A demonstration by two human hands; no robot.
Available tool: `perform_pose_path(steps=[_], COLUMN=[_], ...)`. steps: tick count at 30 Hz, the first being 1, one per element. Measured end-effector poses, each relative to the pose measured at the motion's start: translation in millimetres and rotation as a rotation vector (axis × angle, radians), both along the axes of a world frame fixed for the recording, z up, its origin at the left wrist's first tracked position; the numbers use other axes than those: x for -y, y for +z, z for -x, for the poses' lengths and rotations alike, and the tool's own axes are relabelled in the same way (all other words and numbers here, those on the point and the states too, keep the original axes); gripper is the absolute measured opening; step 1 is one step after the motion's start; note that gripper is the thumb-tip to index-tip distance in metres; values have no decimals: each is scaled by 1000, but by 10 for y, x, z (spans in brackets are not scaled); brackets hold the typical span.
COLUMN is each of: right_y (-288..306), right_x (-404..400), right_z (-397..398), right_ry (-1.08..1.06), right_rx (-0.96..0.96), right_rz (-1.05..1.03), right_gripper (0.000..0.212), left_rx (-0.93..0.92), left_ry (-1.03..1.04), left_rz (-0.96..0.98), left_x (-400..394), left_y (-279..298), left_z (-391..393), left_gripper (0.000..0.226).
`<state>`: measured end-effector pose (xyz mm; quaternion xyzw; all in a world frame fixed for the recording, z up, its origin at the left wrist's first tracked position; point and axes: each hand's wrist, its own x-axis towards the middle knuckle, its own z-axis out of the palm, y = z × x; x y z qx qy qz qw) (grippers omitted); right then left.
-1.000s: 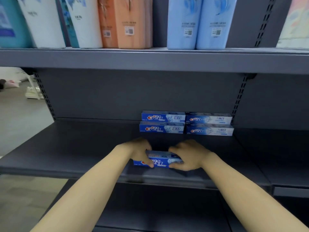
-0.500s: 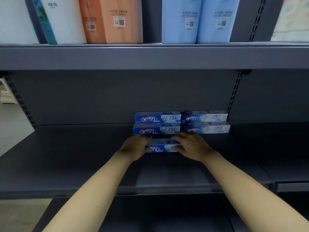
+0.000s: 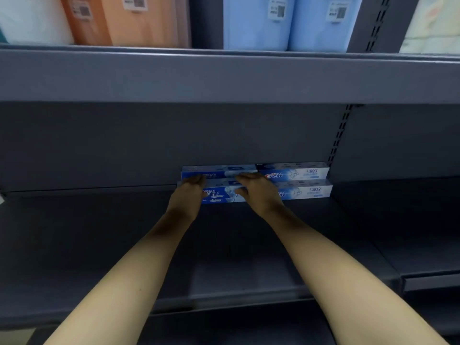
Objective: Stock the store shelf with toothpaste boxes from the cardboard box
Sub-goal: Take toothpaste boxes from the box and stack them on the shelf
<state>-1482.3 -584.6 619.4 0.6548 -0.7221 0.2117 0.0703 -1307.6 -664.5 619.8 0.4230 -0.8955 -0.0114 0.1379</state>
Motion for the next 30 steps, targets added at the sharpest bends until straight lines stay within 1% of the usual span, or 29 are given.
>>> perform_pose_path(steps=[3,7,11,14,18,21,22,24,26,28,30], right_y=[-24,-35,-52,-64,3,69,99,131,129,109,78], right_x=[34,91,190,277,300,281,269,225,143,15,-143], right_z=[26,59,68,81,90,19,-21,-89,-137,-170,-192], right_ry=[-26,-43,-87,-82,-93,-186,-219,-261,-264,-251,-242], right_rx=[7,-13,-17,-11,-110,-172,-211,-279,-322,-330,-298], right_rz=[6,8,-5,0,-111,-125,-149,-213,-220,-181,-168], right_gripper=[43,43,41,40,42,40,42,52,62,63,61], left_rx=[9,25,7,49,102,105,139,206,210,204,193], left_ry=[5,0,-45,-47,-60,-10,21,82,113,101,77], left_rz=[43,36,77,85,74,55,74,122,144,127,112], left_x=[34,116,212,285,321,292,264,185,77,-29,-135], left_y=[-10,-18,-6,-1,32,71,74,51,9,-21,-32], left_z=[56,121,171,188,196,196,194,187,165,154,159], left_gripper=[50,56,51,49,50,50,53,73,87,87,81])
